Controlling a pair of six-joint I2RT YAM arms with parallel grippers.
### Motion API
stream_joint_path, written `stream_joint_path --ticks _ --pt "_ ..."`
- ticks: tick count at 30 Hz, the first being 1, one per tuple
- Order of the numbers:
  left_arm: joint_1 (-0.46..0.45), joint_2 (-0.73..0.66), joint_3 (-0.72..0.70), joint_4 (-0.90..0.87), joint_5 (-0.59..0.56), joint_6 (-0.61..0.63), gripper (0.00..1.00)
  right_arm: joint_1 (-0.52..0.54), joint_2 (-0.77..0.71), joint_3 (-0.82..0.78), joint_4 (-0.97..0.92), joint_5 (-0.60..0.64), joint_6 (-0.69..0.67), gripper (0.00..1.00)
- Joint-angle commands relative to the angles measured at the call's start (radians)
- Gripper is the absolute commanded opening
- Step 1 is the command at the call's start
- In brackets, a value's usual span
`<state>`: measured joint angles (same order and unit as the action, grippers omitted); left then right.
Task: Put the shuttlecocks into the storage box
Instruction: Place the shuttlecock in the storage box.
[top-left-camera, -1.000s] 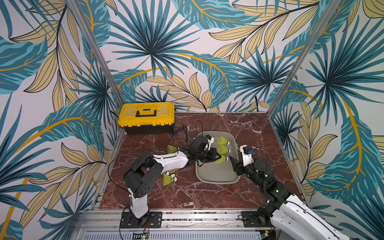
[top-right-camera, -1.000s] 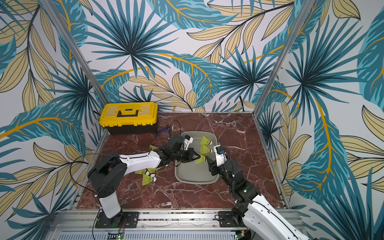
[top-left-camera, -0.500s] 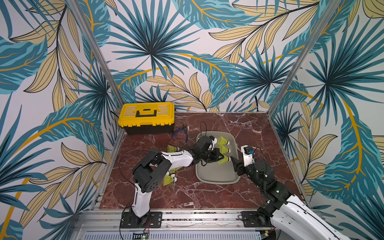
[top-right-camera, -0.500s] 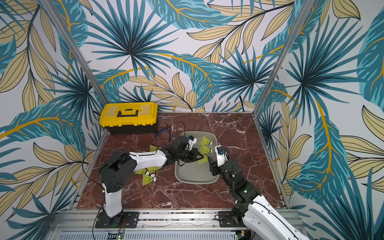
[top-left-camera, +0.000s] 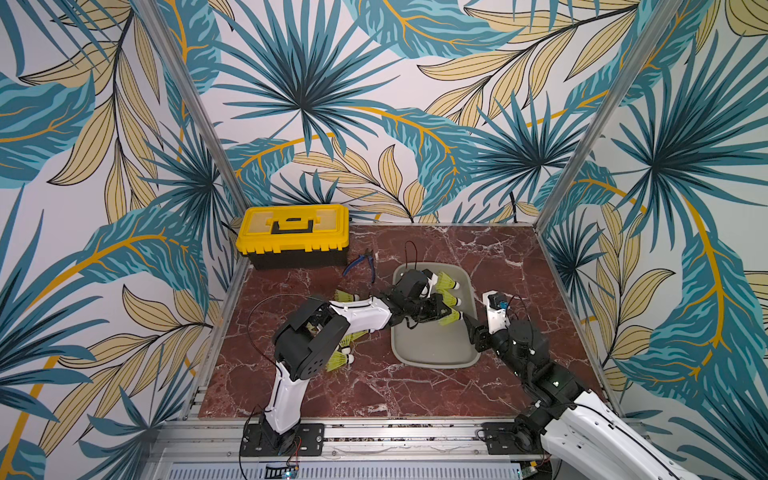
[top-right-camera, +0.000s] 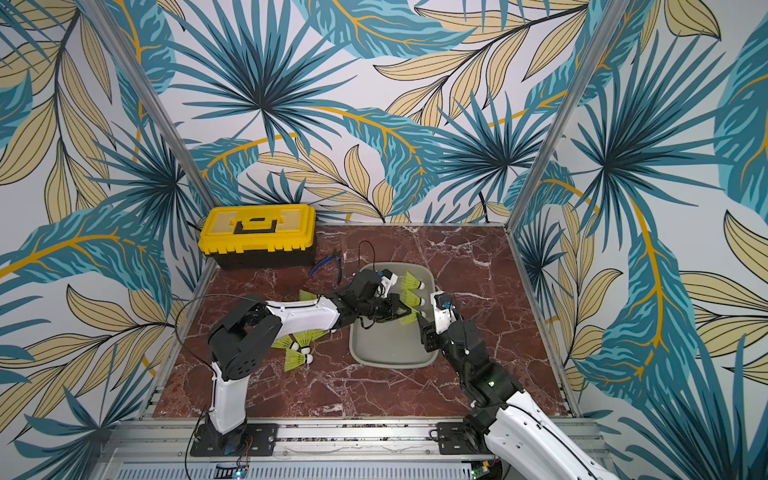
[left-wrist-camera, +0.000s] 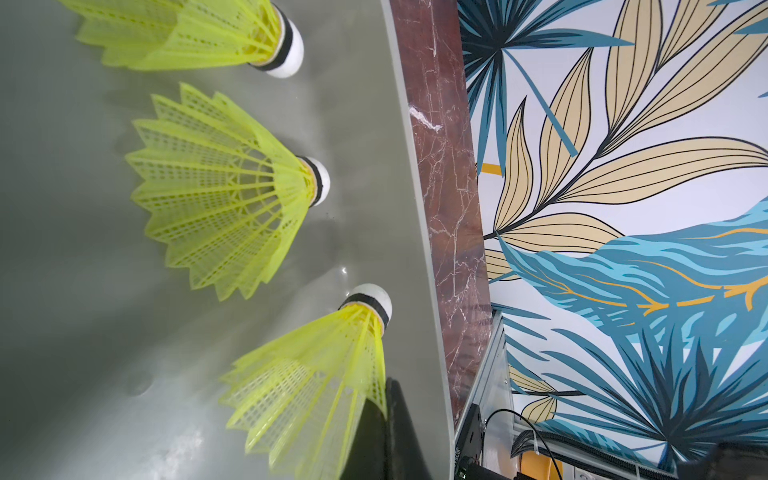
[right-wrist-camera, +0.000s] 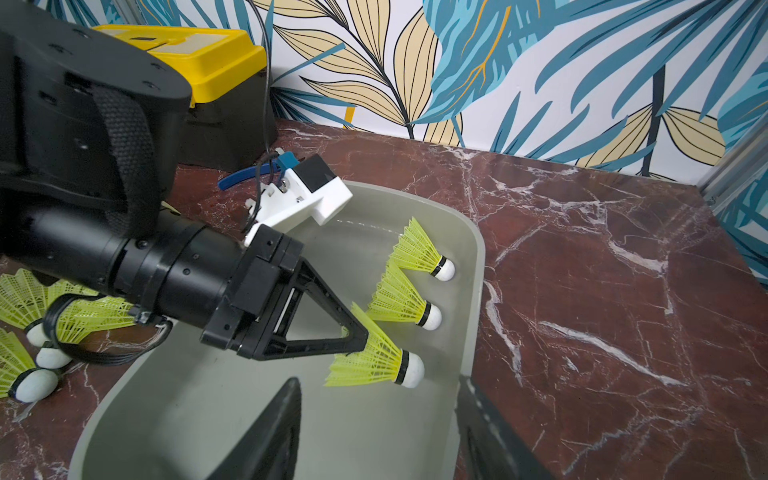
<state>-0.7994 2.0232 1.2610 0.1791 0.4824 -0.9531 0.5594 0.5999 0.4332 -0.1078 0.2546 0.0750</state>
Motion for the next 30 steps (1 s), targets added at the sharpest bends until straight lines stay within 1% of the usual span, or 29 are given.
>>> stream_joint_path --ticks 1,30 --pt "0.000 0.014 0.043 -0.022 -0.002 0.019 0.00 0.004 -0.014 -0.016 -0.018 0.017 0.002 0.60" --pt "0.008 0.080 0.081 -0.029 -0.015 0.021 0.00 0.005 -0.032 -0.019 -0.038 0.031 0.003 0.60"
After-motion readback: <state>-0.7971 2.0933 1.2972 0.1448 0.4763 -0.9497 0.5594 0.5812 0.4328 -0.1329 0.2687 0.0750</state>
